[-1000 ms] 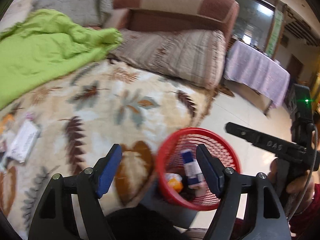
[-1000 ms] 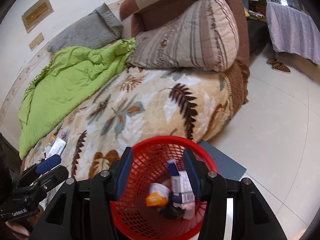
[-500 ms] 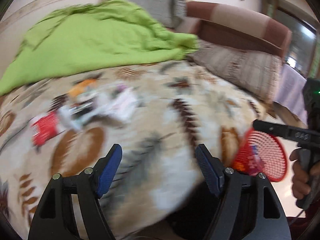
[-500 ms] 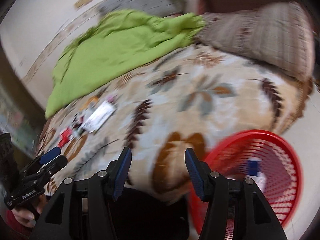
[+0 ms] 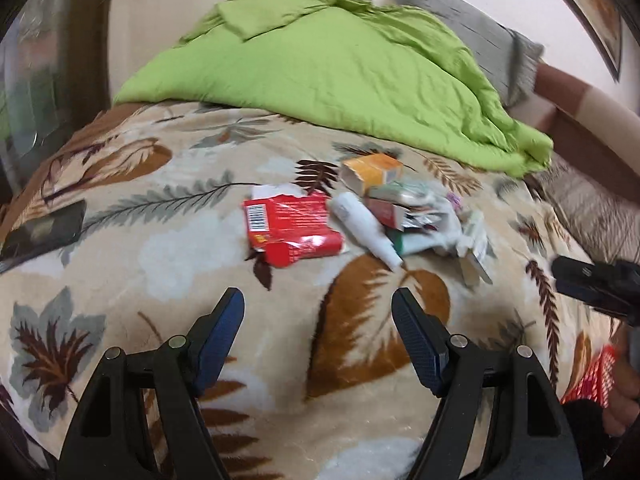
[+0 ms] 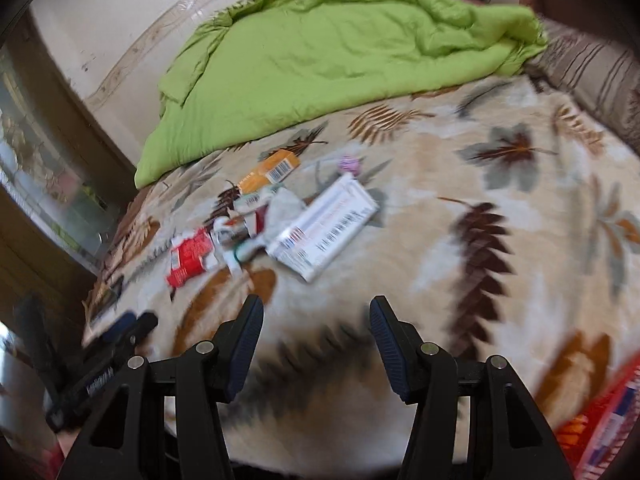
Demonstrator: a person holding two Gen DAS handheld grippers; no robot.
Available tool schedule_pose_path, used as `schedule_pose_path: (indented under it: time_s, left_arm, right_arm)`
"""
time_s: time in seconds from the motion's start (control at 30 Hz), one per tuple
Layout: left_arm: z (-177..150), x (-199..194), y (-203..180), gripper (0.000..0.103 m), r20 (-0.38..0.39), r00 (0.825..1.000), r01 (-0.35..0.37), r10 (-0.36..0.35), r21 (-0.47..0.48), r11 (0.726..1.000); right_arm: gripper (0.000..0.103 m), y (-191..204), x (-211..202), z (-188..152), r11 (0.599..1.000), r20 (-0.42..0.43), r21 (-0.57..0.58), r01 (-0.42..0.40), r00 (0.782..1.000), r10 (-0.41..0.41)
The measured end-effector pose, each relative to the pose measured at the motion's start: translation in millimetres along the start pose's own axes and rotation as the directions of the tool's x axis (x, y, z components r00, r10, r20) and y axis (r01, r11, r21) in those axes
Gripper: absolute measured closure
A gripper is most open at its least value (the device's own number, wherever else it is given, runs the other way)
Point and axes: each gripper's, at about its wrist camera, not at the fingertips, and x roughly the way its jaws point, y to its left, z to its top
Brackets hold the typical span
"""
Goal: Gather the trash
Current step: 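Grasp the white medicine box with the right tool while the left tool grasps the red box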
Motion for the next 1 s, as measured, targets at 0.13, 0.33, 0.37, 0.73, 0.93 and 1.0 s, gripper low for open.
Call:
schedule_pose_path:
  time_s: [0.13, 0.33, 0.37, 0.73, 0.93, 1.0]
  left_arm:
    - [0.2, 2.6, -0.7, 0.028, -0.008, 1.0, 0.003, -0.003, 0.024, 1.0]
    - [-0.7, 5.5, 1.5, 0.028, -0.022, 1.0, 0.013, -0.013, 0.026, 1.0]
    - [-0.7, 5.9, 3.1, 0.028, -0.025, 1.0, 0.011, -0.011, 0.021, 1.0]
    - [-3.2, 19.1, 1.8, 0.028, -0.089, 0.996, 0.023, -0.022, 0.02, 1.0]
    - [7.1, 35.2, 17.1, 0.028, -0.128, 0.989, 0.056, -0.068, -0.092, 0.994]
    - [14.3, 42.7, 23.4, 0.028, -0.129, 0.989, 0.061, -0.079, -0.14, 0.988]
  right_arm:
    - [0.035, -7.2, 43.9, 28.3, 0.985, -0.048, 0.165, -0.056, 0.997, 0.065]
    - [0.034, -20.5, 97.1, 53.1, 0.947, -0.094, 0.322, -0.011, 0.995, 0.044]
    - [0.034, -22.3, 106.2, 55.2, 0.942, -0.101, 0.337, 0.005, 0.994, 0.031]
    - [0.039, -31.7, 113.2, 44.4, 0.94, -0.055, 0.339, -0.048, 0.996, 0.071]
    - [0.039, -35.0, 57.3, 31.4, 0.965, 0.059, 0.259, -0.053, 0.997, 0.039]
    - [0.039, -35.4, 45.6, 20.9, 0.968, 0.072, 0.242, -0.069, 0.996, 0.053]
